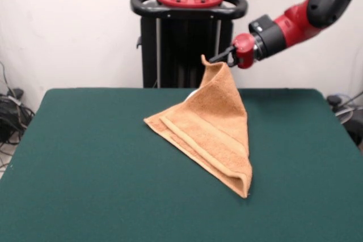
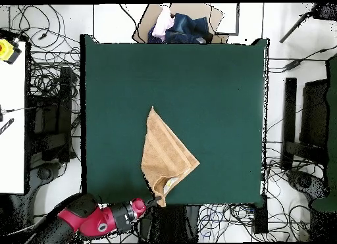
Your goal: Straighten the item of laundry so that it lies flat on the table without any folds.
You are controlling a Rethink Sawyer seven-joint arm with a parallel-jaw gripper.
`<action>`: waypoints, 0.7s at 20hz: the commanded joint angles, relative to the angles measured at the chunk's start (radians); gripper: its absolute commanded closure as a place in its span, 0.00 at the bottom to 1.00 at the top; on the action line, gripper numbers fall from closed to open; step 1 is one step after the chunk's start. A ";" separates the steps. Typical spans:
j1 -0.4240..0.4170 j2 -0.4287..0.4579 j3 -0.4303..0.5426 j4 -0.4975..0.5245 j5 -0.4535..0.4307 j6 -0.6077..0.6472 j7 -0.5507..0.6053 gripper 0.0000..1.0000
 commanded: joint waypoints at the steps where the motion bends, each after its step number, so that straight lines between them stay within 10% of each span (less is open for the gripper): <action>1: -0.015 0.024 0.120 -0.117 0.068 0.039 0.171 0.00; 7: -0.078 -0.046 0.134 -0.115 0.064 0.098 0.094 0.00; 14: -0.303 -0.387 0.251 0.081 0.080 -0.085 0.002 0.00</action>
